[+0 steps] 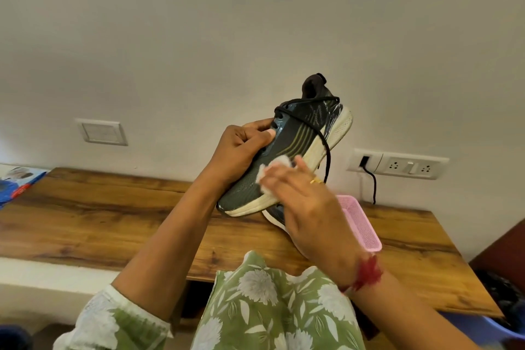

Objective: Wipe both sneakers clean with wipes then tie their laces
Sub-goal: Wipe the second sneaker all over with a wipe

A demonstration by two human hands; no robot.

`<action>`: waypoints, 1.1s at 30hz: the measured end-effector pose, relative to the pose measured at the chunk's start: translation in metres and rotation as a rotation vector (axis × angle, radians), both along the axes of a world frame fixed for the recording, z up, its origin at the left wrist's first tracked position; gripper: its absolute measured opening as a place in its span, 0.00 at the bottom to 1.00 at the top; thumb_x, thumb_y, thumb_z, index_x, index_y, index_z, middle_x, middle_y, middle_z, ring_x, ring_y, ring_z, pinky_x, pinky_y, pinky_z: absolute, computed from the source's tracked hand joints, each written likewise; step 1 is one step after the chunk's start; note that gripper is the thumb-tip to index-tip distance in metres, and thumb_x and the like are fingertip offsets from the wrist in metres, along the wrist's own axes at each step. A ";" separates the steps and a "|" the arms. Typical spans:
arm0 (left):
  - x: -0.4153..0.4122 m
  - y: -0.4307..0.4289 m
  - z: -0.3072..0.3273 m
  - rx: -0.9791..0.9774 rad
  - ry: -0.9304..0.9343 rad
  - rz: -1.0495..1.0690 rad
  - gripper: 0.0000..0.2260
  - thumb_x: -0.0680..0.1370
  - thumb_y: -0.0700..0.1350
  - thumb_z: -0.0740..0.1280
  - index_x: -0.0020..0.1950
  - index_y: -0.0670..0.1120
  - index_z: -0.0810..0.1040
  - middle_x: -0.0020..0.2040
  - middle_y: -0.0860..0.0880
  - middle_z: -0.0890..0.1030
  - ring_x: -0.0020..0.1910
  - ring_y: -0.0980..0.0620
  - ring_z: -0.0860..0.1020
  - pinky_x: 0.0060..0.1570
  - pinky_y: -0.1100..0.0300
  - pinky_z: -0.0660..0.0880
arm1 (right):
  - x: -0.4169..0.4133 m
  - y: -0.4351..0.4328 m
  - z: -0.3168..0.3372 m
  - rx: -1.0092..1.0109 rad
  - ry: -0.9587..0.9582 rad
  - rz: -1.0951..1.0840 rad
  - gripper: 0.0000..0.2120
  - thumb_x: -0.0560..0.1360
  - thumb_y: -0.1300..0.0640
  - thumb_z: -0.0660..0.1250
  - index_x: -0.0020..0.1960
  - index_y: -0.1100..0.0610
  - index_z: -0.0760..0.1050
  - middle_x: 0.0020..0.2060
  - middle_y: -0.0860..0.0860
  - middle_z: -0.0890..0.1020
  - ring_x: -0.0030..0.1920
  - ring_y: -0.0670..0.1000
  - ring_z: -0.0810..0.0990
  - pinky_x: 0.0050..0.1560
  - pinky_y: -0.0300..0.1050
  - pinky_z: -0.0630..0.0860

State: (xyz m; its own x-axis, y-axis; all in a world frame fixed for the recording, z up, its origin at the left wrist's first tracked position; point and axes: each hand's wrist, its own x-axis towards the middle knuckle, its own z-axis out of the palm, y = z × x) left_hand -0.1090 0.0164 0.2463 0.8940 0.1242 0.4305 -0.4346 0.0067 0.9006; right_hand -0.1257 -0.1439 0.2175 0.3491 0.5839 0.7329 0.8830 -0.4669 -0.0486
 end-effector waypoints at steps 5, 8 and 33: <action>-0.001 -0.004 -0.001 -0.009 0.002 0.006 0.25 0.79 0.32 0.61 0.25 0.50 0.82 0.47 0.56 0.85 0.46 0.58 0.82 0.45 0.66 0.75 | 0.009 -0.005 0.002 0.035 -0.011 0.031 0.18 0.69 0.72 0.60 0.56 0.63 0.79 0.51 0.56 0.82 0.55 0.52 0.79 0.71 0.49 0.64; 0.004 -0.006 -0.003 -0.031 -0.009 0.028 0.25 0.79 0.32 0.62 0.24 0.49 0.80 0.49 0.53 0.85 0.46 0.58 0.81 0.44 0.65 0.75 | -0.004 0.005 -0.004 0.007 -0.057 0.044 0.16 0.71 0.71 0.59 0.55 0.64 0.79 0.51 0.57 0.82 0.55 0.52 0.78 0.71 0.49 0.64; -0.010 0.029 -0.024 0.176 0.025 -0.022 0.12 0.70 0.47 0.69 0.32 0.40 0.84 0.48 0.54 0.85 0.59 0.59 0.78 0.50 0.68 0.74 | 0.021 -0.068 -0.008 0.781 1.129 -0.126 0.15 0.74 0.42 0.63 0.55 0.50 0.75 0.50 0.49 0.77 0.41 0.47 0.75 0.39 0.43 0.73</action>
